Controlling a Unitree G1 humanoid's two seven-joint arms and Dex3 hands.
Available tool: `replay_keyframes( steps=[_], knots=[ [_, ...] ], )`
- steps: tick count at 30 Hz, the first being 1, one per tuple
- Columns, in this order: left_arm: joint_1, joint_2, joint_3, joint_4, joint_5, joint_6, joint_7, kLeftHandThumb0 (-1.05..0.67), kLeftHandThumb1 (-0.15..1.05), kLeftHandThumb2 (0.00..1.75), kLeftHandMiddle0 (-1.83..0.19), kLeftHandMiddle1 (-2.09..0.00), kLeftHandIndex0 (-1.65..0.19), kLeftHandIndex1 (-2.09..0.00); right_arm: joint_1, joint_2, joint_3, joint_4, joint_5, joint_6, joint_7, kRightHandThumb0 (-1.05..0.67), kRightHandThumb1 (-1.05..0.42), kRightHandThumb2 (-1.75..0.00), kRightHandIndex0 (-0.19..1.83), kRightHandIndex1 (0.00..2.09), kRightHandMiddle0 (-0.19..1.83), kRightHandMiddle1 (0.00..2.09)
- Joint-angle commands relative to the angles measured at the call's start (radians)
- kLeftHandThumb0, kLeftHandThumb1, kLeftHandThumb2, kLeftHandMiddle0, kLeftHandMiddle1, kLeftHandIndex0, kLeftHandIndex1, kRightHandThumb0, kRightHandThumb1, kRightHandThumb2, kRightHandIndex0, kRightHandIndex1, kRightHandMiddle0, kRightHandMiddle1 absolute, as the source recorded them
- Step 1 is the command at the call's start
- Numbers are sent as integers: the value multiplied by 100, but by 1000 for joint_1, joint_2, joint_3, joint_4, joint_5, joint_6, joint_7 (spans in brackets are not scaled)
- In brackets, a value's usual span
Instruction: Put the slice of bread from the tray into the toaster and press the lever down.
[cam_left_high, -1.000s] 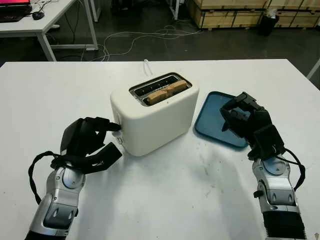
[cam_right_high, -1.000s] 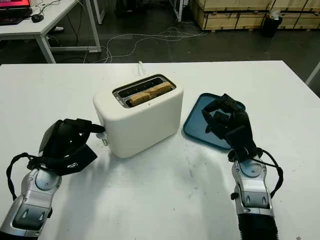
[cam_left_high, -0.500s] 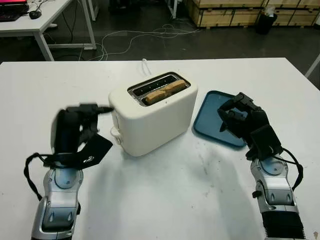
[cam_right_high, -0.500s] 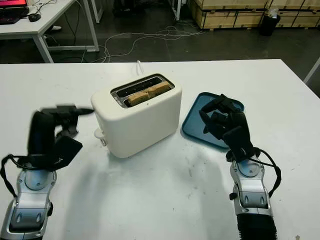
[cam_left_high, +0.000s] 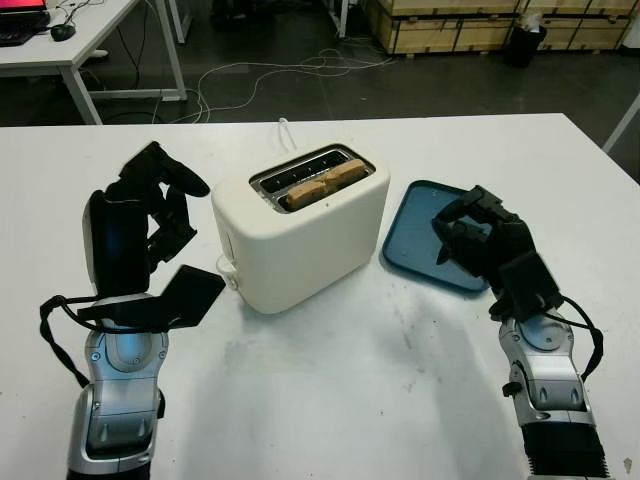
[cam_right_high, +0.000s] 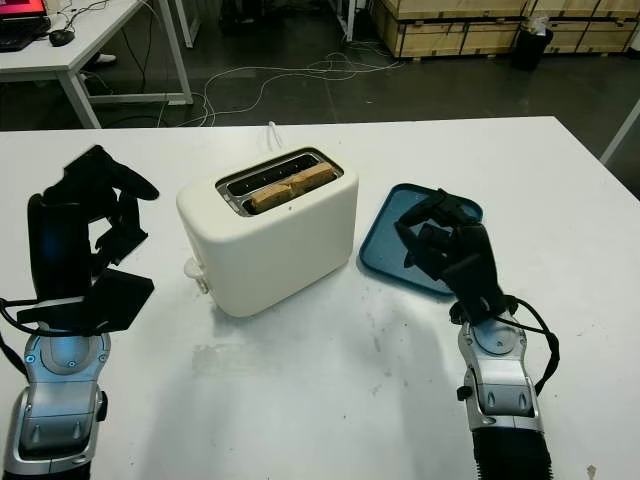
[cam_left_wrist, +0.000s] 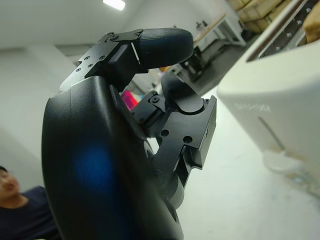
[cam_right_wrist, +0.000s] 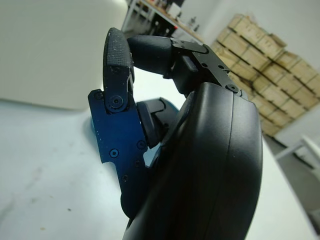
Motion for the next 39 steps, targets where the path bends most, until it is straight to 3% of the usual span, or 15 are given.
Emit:
replay_keyframes(
  steps=[1, 6, 10, 19, 23, 27, 34, 39],
  knots=[
    [-8, -16, 1, 31, -23, -22, 7, -1, 89, 97, -97, -175, -49, -175, -20, 12, -12, 7, 41, 21, 10, -42, -92, -38, 83, 175, 52, 175],
    [-3, -49, -15, 92, -88, -36, -16, -2, 92, 105, -100, -175, -51, -175, -43, 15, -45, 19, 104, 79, 15, -46, -92, -39, 85, 175, 54, 174],
    [7, -39, -32, 109, -132, 18, -90, -5, 92, 112, -101, -175, -52, -175, -57, -8, -55, 32, 105, 92, 24, -45, -92, -42, 84, 175, 55, 174],
    [2, 13, -27, 99, -181, 106, -228, -2, 92, 104, -113, -175, -73, -175, -80, -61, -50, 68, 100, 92, 84, -38, -92, -44, 82, 175, 52, 175],
    [-13, 122, -15, 42, -166, 222, -349, 1, 91, 99, -112, -175, -77, -175, -102, -111, -27, 95, 84, 76, 150, -38, -92, -43, 83, 175, 52, 175],
    [-46, 244, 14, 4, -162, 302, -457, 7, 83, 95, -110, -175, -79, -175, -134, -184, 6, 128, 8, 66, 182, -40, -92, -42, 81, 175, 52, 175],
    [-84, 353, 61, -7, -166, 327, -519, 14, 75, 96, -110, -175, -81, -175, -212, -294, 56, 200, -106, 57, 230, -42, -92, -42, 79, 175, 55, 175],
    [-97, 405, 64, 3, -143, 334, -534, 14, 73, 93, -108, -175, -81, -175, -266, -335, 76, 266, -143, -22, 261, -38, -92, -42, 79, 175, 56, 175]
  ],
)
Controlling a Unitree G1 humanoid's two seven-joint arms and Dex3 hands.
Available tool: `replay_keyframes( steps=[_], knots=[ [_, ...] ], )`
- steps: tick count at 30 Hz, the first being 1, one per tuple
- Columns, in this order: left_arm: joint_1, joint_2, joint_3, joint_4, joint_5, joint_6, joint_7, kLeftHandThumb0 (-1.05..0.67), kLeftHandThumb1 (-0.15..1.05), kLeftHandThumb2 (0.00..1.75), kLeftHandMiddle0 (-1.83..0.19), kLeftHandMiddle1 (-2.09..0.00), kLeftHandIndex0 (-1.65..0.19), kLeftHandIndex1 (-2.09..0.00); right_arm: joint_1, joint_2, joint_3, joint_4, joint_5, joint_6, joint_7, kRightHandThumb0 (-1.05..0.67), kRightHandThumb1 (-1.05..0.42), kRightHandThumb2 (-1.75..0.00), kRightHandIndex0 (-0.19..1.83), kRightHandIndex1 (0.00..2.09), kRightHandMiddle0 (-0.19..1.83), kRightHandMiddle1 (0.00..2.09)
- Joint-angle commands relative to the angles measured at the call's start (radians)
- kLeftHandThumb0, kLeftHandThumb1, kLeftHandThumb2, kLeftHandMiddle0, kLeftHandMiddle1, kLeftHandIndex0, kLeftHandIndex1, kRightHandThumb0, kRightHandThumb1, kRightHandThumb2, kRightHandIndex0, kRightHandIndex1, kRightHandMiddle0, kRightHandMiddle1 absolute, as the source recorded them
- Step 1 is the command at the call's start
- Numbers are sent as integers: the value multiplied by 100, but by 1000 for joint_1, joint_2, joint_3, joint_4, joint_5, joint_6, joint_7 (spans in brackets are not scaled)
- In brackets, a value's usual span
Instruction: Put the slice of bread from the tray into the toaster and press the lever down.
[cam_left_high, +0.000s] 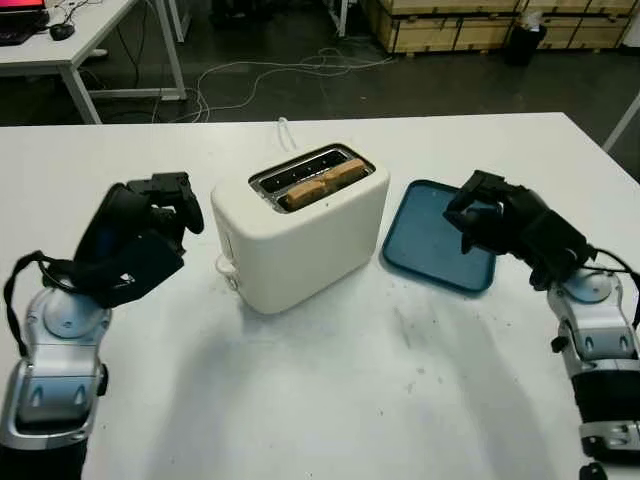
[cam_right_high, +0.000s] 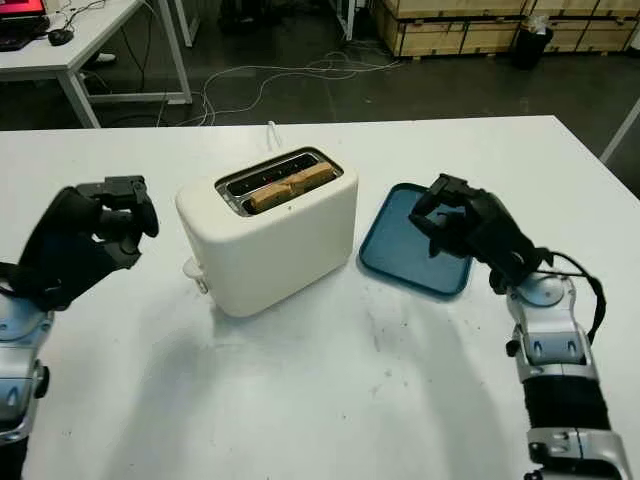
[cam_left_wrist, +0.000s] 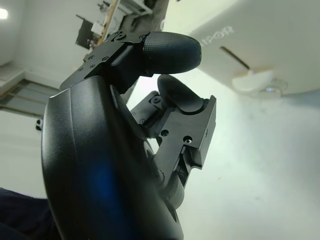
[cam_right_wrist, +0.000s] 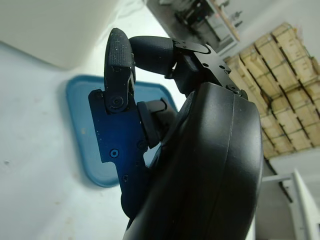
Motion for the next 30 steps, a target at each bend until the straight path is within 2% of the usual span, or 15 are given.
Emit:
replay_keyframes(
  steps=[1, 9, 22, 30],
  knots=[
    [-26, 29, 5, 7, 17, 13, -6, 14, 72, 92, -108, -175, -80, -175, -44, -22, 12, 42, -17, -70, 17, -38, -92, -42, 79, 175, 56, 175],
    [-53, 72, -6, 41, 30, -10, -3, 16, 72, 85, -105, -175, -77, -175, -143, -43, 30, 217, -37, -247, 50, -34, -92, -44, 86, 175, 63, 175],
    [-49, 49, -44, 66, 84, -41, 31, 15, 71, 85, -105, -175, -77, -175, -156, -32, 27, 260, -21, -295, 69, -29, -92, -46, 86, 175, 61, 175],
    [-47, 40, -51, 68, 90, -41, 35, 13, 68, 91, -105, -175, -78, -175, -150, -30, 24, 255, -15, -290, 76, -28, -92, -45, 84, 175, 58, 175]
  ],
)
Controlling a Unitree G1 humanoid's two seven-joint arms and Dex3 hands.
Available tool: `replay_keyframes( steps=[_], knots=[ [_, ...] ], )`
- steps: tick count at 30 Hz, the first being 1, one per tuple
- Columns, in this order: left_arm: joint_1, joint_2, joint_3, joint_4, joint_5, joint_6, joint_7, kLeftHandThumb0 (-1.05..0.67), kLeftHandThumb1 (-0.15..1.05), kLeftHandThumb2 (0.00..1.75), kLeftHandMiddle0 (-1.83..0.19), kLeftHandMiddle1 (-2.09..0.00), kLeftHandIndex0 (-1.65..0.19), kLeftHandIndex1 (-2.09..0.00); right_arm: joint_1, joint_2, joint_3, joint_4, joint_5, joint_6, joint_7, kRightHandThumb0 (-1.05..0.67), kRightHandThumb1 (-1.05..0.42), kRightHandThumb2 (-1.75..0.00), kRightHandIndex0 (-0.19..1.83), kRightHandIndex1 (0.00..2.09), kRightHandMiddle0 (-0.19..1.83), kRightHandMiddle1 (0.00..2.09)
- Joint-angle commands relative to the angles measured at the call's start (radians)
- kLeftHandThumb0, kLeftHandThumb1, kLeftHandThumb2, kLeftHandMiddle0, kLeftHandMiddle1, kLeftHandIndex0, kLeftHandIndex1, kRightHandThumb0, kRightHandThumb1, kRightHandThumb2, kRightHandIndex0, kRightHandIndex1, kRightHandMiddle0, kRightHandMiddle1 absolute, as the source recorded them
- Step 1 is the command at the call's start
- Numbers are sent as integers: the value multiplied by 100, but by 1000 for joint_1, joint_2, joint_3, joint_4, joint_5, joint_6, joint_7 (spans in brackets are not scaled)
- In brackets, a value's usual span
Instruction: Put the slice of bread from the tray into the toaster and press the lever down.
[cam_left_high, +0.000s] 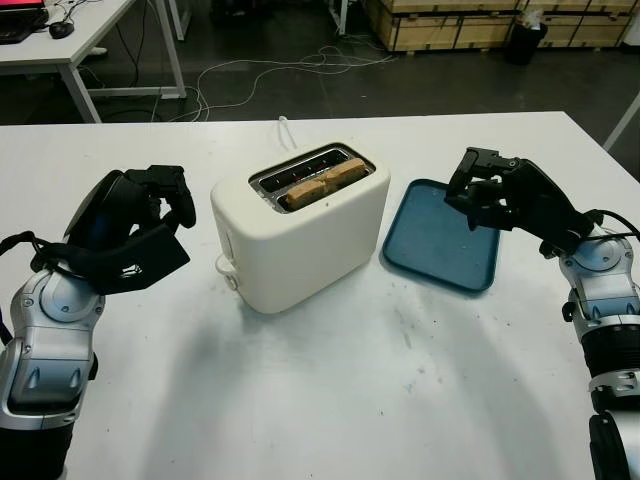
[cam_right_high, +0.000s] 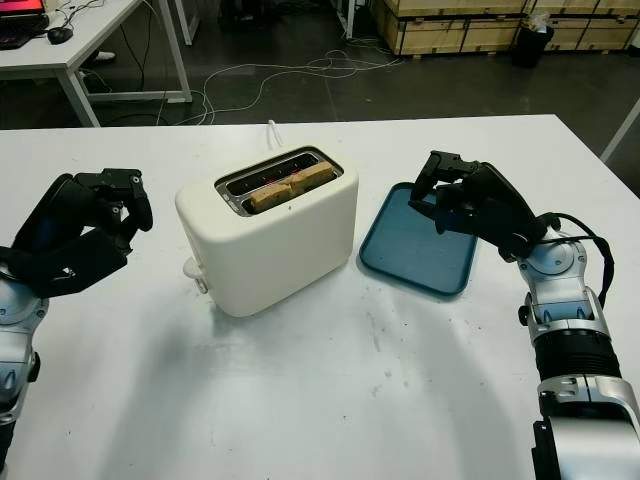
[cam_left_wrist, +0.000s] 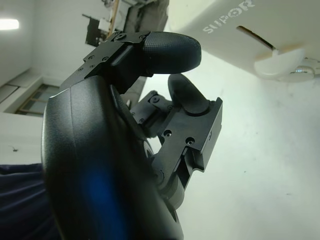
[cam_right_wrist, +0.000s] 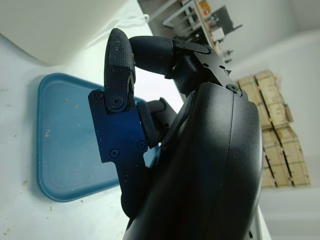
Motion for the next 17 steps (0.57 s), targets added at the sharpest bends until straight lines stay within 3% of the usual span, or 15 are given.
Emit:
replay_keyframes(
  steps=[1, 17],
  knots=[
    [-4, -3, -5, 2, 8, -4, 6, 13, 68, 91, -105, -175, -78, -175, -5, 2, -2, -4, 10, -15, 1, -28, -92, -45, 84, 175, 58, 175],
    [1, -6, -4, 1, 10, -7, 9, 12, 68, 92, -104, -175, -77, -175, -1, 6, -3, -10, 17, -13, 8, -25, -92, -47, 84, 175, 57, 175]
  ],
)
